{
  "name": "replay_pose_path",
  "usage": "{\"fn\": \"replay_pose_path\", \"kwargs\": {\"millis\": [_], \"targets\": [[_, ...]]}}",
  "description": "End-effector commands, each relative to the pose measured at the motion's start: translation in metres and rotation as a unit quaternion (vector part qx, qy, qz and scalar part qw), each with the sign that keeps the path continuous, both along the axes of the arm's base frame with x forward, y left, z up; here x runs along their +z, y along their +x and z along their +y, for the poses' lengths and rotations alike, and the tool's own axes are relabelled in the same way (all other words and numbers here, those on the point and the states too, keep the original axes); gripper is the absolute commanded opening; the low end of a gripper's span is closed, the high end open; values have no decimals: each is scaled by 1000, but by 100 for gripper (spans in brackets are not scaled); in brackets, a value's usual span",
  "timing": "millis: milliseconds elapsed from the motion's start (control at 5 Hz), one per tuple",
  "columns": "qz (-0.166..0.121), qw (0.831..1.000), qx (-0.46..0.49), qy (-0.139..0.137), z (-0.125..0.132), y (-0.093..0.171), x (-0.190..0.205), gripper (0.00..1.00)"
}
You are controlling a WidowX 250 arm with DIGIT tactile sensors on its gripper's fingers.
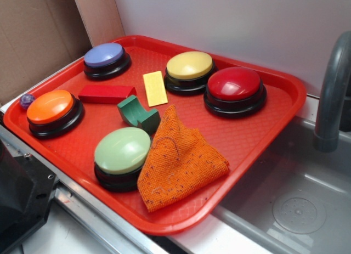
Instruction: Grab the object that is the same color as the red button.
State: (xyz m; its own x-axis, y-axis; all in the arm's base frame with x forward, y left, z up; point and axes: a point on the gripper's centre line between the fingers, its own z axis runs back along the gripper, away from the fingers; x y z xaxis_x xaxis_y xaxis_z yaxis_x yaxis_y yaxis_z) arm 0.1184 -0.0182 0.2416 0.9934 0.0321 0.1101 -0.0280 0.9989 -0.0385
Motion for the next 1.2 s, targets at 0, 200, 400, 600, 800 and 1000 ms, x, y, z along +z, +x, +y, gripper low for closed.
{"fn": "replay_pose_path", "kwargs": {"millis": [0, 200, 400, 600, 800, 1000], "targets": [[0, 1000, 0, 0, 0, 0, 0, 100], [-10, 998, -51, 24, 6, 12, -6, 100], [-11, 993, -111, 39, 9, 27, -16, 100], [3, 990, -135, 34, 18, 38, -31, 100], [-8, 979, -198, 44, 26, 49, -49, 100], [-23, 966, -251, 51, 32, 56, -61, 100]]}}
